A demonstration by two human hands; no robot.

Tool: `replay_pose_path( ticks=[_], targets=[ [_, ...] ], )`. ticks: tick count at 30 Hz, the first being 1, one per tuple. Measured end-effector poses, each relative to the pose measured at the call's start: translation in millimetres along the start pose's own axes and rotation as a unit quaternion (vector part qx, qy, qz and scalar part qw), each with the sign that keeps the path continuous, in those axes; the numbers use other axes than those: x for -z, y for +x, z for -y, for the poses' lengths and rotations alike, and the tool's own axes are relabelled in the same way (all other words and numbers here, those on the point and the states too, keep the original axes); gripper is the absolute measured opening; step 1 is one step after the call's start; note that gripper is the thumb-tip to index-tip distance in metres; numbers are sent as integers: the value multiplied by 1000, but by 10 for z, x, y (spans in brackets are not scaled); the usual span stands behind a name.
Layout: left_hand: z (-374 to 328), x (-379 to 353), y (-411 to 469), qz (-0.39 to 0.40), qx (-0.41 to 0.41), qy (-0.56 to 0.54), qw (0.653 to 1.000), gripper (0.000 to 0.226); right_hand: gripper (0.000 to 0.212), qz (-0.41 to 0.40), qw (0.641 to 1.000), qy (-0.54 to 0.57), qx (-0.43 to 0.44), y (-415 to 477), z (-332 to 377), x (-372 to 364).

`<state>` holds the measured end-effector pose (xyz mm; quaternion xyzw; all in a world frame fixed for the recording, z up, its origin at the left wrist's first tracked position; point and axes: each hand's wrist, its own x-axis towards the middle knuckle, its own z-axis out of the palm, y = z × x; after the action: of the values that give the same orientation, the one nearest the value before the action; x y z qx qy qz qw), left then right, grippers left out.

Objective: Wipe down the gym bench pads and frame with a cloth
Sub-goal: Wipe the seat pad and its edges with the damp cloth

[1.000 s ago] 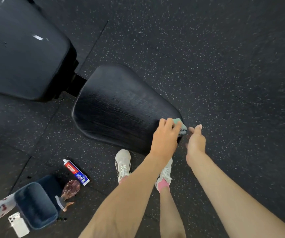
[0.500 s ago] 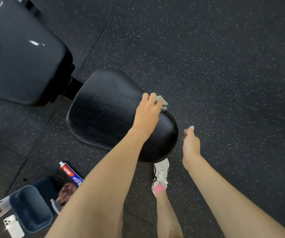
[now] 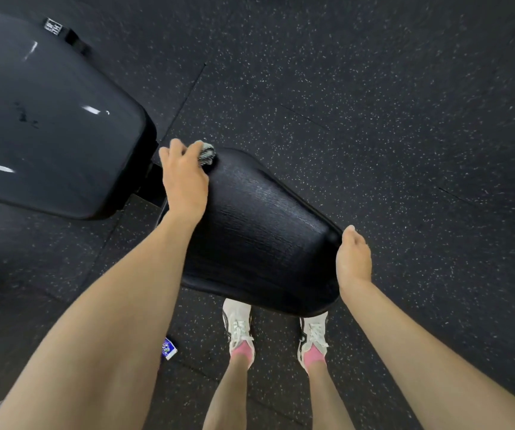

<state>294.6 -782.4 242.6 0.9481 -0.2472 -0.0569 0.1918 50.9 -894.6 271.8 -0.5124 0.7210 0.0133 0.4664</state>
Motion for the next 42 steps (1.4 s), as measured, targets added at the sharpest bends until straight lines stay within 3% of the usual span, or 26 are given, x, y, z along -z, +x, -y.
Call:
replay_pose_path(
  ticks=[2,4,7,9,13,19,23,27,29,35,39,41,42],
  targets=[
    [-139,-33,42,-19,78,-5,997,44,45,-12,1000,-13,18,-6,-27,-73],
    [-388,-111,-7,-13,76,-11,997,40,44,-29,998,-32,35,-7,-67,-134],
    [-803,-258,-206,62,-63,-22,996,35,35,-43,995,-75,55,-22,-77,-132],
    [-1036,-319,-371,130,-152,-5,980,32,46,-42,992,-96,67,-25,-71,-126],
    [-1093,-364,-394,196,-240,22,950,34,51,-39,990,-112,79,-30,-35,-177],
    [-333,-111,15,90,-117,-49,988,44,50,-42,984,-144,99,-41,12,-223],
    [108,23,-251,-6,-31,-57,998,43,49,-73,984,-139,88,-34,-42,-195],
    [0,-11,-658,-71,134,-79,985,45,50,-91,989,-100,64,-12,-126,-94],
    [-185,-47,-820,-73,158,-81,981,45,50,-85,991,-86,50,12,-159,-45],
    [-675,-292,-1480,37,-31,-122,991,51,50,-45,998,-49,18,36,-268,63],
    [-526,-286,-1457,130,-233,-102,958,49,49,-32,998,-44,15,7,-303,98],
    [-217,-212,-1235,123,-260,-69,955,40,48,-26,999,-43,13,-18,-319,103],
    [-48,-155,-1108,89,-224,-56,969,40,48,-24,999,-42,11,-34,-323,104]
  ],
)
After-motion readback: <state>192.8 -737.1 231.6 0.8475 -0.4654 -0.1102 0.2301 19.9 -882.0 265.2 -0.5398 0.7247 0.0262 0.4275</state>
